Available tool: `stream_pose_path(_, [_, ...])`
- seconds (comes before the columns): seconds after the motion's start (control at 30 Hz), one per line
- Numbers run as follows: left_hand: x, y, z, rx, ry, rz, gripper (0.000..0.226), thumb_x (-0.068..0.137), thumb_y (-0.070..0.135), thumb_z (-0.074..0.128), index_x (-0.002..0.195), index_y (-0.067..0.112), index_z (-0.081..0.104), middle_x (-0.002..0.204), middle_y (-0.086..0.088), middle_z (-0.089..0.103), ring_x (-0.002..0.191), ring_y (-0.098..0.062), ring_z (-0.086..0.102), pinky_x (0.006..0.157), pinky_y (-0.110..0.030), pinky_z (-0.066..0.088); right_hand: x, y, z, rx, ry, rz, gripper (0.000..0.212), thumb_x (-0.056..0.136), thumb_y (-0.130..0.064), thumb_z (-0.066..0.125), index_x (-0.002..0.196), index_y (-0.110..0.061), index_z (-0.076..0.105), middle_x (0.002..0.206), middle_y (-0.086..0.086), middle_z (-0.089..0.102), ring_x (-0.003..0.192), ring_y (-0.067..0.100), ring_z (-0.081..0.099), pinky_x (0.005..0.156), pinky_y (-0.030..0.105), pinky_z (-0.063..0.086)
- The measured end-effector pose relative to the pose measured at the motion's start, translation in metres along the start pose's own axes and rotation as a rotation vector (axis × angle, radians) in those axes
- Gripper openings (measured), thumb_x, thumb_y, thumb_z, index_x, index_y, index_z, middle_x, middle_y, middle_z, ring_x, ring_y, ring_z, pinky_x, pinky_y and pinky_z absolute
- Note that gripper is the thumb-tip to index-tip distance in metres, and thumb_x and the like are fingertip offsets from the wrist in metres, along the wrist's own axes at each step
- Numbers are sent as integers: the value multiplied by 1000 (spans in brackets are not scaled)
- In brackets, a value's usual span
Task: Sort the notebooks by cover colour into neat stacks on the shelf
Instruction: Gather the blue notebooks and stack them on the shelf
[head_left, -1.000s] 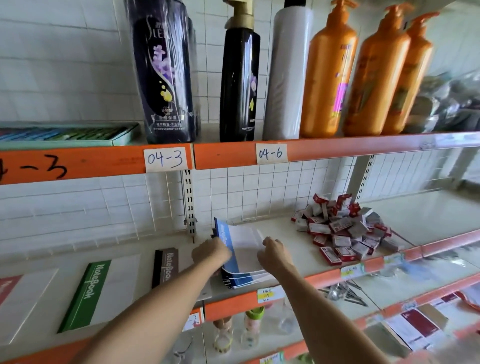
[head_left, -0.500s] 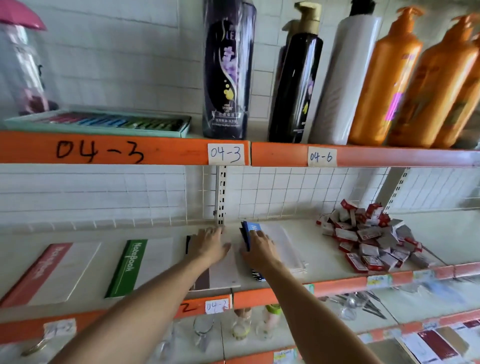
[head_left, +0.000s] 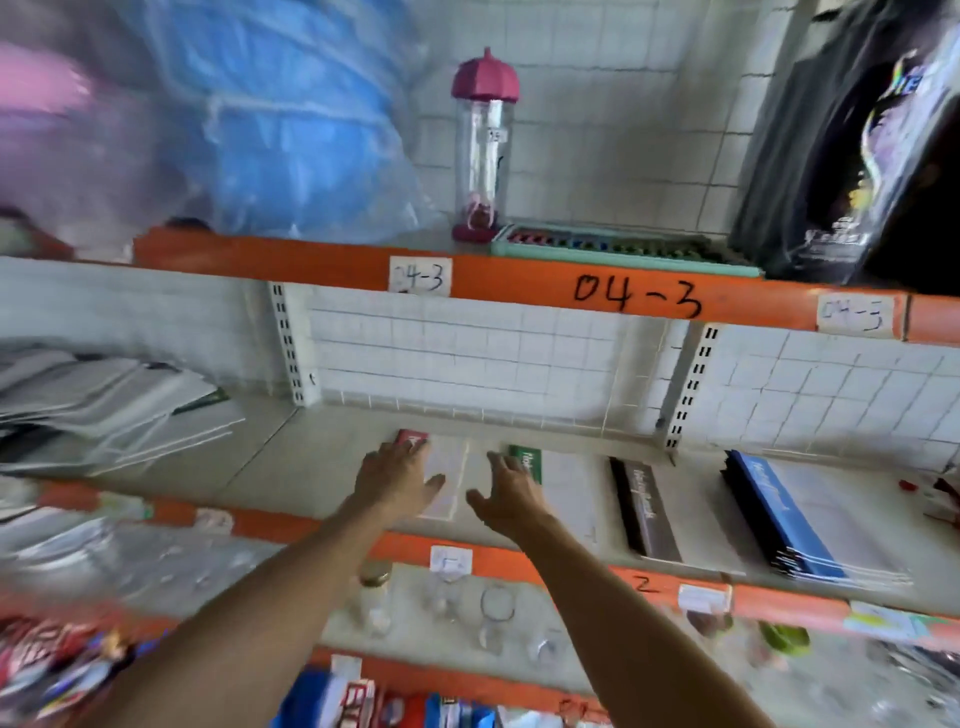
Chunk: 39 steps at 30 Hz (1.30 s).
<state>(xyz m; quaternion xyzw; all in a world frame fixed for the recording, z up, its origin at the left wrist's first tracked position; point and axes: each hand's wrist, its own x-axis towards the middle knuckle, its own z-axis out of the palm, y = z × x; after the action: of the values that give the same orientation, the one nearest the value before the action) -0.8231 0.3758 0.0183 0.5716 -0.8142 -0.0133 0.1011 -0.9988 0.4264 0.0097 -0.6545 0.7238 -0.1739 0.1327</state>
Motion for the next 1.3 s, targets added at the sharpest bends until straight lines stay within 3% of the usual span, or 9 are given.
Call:
stream_pose_path(0.1, [-24, -69, -12, 42, 3, -58, 58, 87, 59, 52, 133, 23, 47, 127, -4, 60, 115, -29, 55, 92, -38, 44, 3, -66, 34, 27, -27, -60, 69, 91, -40, 61, 147, -10, 36, 149, 13, 42, 135, 31, 41, 109, 36, 35])
stream_pose_path(0.27, [-58, -170, -28, 79, -5, -145, 58, 86, 58, 52, 131, 22, 51, 130, -6, 60, 122, -29, 51, 101, -39, 40, 10, -159, 87, 102, -62, -93, 70, 90, -40, 63, 147, -11, 36, 148, 13, 43, 129, 35, 48, 104, 37, 40])
stream_pose_path(0.43, [-79, -257, -38, 116, -37, -257, 55, 90, 57, 48, 131, 21, 49, 130, -7, 59, 121, -31, 51, 101, -40, 40, 16, -224, 131, 68, -127, -144, 71, 91, -43, 60, 150, -14, 32, 154, 8, 37, 139, 29, 37, 113, 38, 33])
stream_pose_path(0.87, [-43, -449, -59, 129, 6, -375, 58, 84, 62, 46, 128, 24, 50, 127, -4, 62, 120, -30, 53, 100, -39, 42, 124, -391, 219, 128, -160, -288, 71, 93, -41, 58, 151, -13, 31, 156, 9, 34, 140, 28, 35, 114, 35, 29])
stream_pose_path(1.0, [-19, -507, -76, 116, 35, -394, 57, 91, 50, 55, 138, 20, 49, 137, -6, 56, 128, -28, 46, 104, -36, 39, 163, -439, 239, 137, -162, -295, 70, 93, -41, 59, 151, -14, 32, 154, 9, 36, 141, 27, 35, 113, 36, 28])
stream_pose_path(1.3, [10, -600, -71, 27, 46, -437, 64, 99, 50, 43, 151, 14, 31, 154, -8, 37, 142, -29, 32, 112, -44, 34, 207, -524, 270, 104, -157, -362, 67, 92, -40, 59, 149, -15, 35, 153, 7, 37, 139, 27, 36, 113, 36, 30])
